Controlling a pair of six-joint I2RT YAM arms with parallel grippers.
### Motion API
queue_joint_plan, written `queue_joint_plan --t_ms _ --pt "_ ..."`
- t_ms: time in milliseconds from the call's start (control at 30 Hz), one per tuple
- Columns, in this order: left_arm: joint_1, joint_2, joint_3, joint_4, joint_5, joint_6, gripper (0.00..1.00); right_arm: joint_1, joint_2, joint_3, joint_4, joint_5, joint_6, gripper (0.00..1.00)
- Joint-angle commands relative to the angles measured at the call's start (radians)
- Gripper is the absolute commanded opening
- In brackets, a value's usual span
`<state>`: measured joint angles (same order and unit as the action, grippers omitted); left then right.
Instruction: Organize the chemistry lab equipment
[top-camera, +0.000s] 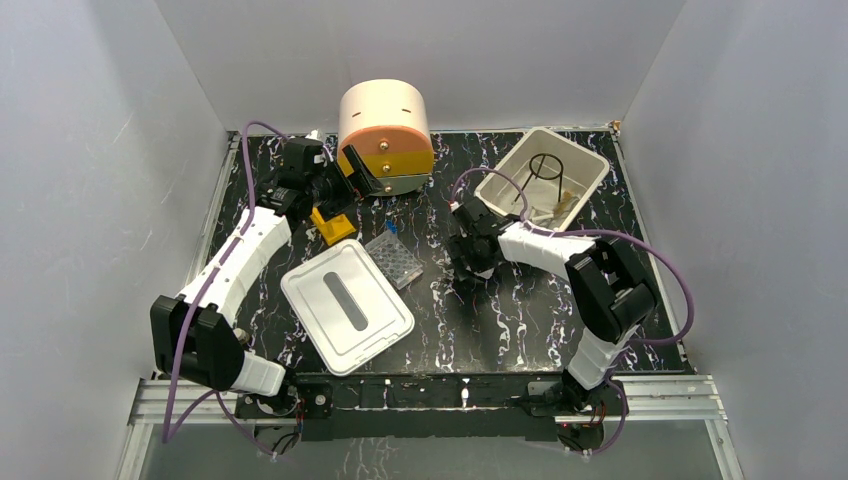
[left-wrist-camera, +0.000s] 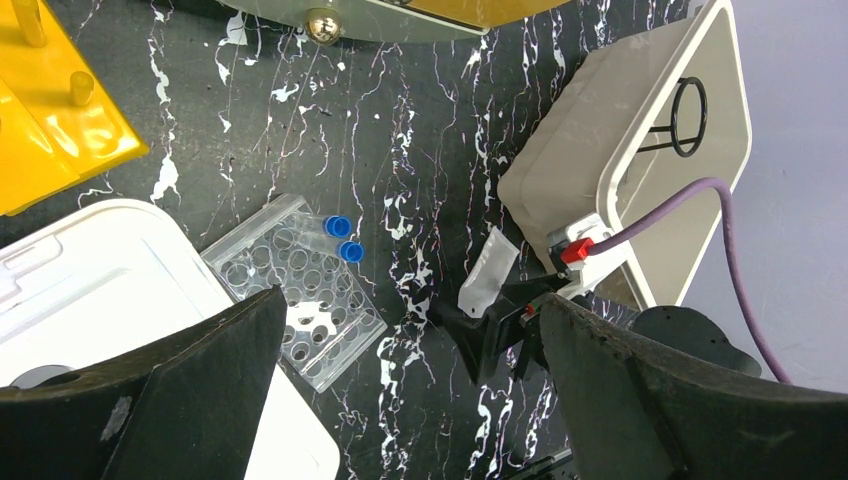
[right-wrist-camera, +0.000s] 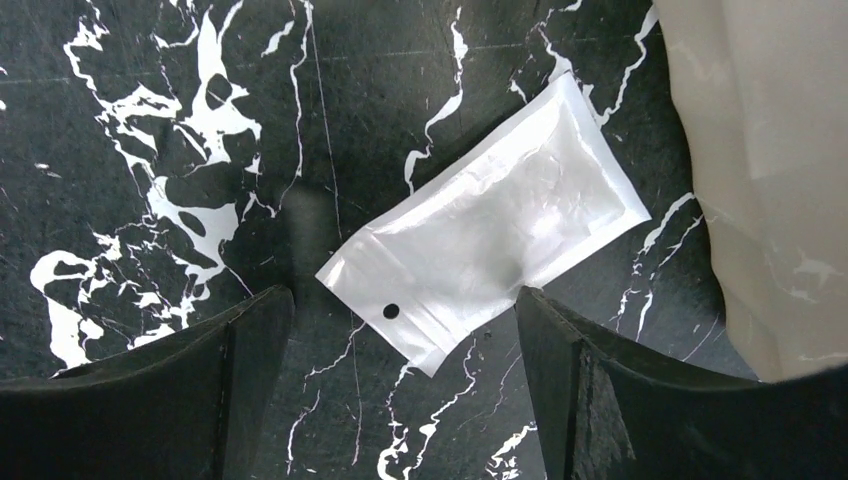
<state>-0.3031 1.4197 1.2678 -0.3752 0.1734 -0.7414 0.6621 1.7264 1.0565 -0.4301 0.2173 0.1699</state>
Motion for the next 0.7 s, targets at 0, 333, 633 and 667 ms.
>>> queue_joint_plan --t_ms 0,333,633,667 --pt "0.003 -0.004 0.007 -0.014 0.005 0.001 0.98 -0.001 0.015 0.014 0.059 0.010 -0.009 0.89" --pt "0.005 0.010 0.017 -0.024 -0.015 0.002 0.98 -0.001 0.049 -0.024 0.085 -0.093 -0.016 0.50" --pt "0.005 0.013 0.018 -0.037 -0.020 0.007 0.98 0.000 0.068 0.000 0.080 -0.111 -0.024 0.13" --pt "0.004 0.013 0.020 -0.037 -0.020 0.007 0.98 0.000 0.068 0.004 0.080 -0.113 -0.024 0.09"
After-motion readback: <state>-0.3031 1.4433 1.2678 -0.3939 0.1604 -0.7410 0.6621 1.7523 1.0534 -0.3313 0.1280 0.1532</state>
